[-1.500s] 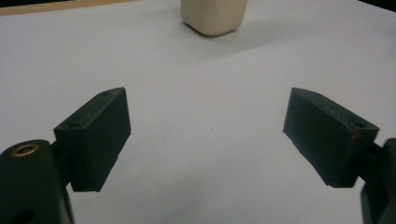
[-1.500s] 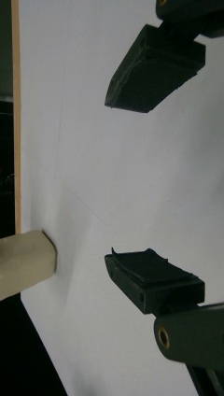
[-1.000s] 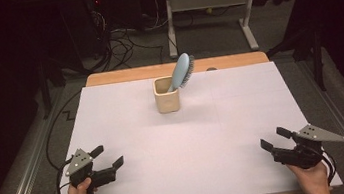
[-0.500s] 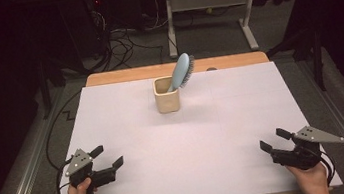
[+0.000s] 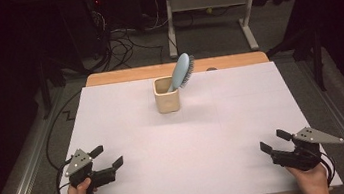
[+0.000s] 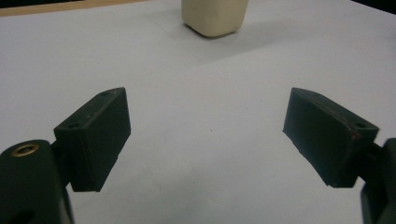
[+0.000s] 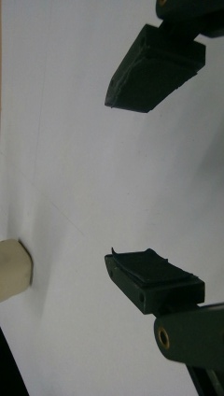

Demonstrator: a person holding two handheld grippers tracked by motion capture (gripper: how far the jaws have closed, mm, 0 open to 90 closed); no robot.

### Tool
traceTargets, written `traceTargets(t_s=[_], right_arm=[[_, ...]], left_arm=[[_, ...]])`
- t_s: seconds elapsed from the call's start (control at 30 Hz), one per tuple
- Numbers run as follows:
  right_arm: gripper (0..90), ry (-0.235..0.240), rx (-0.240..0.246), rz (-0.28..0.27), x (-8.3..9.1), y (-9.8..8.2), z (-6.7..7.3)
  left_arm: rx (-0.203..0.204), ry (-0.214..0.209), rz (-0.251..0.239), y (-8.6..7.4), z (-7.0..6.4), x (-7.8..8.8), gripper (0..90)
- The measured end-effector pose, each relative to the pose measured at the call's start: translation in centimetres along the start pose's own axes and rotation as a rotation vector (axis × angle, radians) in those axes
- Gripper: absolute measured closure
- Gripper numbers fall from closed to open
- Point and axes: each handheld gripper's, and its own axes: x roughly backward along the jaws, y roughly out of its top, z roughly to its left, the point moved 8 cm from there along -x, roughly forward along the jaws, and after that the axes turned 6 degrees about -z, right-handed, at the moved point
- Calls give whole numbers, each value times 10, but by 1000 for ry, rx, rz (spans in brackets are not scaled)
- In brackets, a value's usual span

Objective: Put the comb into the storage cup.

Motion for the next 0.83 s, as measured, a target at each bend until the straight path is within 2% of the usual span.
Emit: traceTargets(t_s=[0.83], right_arm=[[214, 11, 4, 1, -1, 0, 2]], left_arm=[[-2, -1, 1, 0, 0, -1, 157]])
